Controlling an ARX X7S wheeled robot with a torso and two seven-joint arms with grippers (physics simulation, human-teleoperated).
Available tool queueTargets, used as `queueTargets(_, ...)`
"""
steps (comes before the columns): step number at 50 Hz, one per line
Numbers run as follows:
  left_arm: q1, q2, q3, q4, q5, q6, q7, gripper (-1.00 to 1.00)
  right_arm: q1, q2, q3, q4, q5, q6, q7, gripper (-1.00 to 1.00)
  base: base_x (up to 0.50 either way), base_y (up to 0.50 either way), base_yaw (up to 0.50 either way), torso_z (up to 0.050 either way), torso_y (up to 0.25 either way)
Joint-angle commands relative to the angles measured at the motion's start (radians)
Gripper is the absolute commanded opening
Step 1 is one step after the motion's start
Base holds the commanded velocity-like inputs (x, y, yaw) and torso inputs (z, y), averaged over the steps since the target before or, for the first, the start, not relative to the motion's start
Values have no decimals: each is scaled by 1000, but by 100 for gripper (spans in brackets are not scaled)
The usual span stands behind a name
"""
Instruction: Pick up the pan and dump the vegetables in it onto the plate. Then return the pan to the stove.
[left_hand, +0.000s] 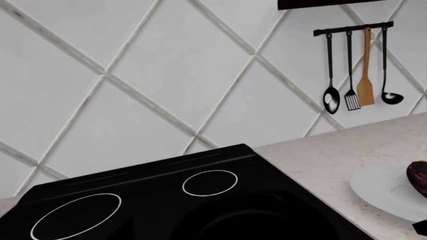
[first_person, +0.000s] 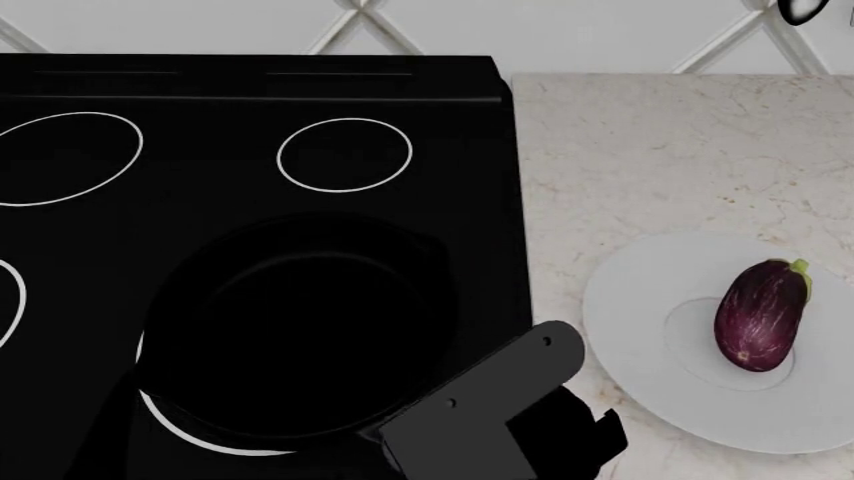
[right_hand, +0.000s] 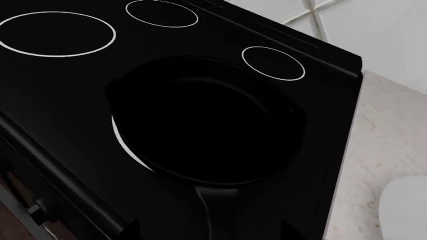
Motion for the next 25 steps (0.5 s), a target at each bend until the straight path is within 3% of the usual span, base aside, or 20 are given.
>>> queueTargets(1,2,-19,22,-1,6,31,-11,100,64,71,-11,-100,295,-71,283,100,0,0,0,0,0)
queueTargets(10,-3,-47,34,10,-3,59,-36,100,172,221,-59,-249,548,-254,567,100,0,0,0,0,0)
queueTargets(15,-67,-129,142,14,-8,142,-100,100,213,286,-30,-326,673,-329,677,100,0,0,0,0,0)
queueTargets(25,-167,-256,344,13,13,310,-183,100,234,384,225,-327,908,-302,721,100,0,0,0,0,0)
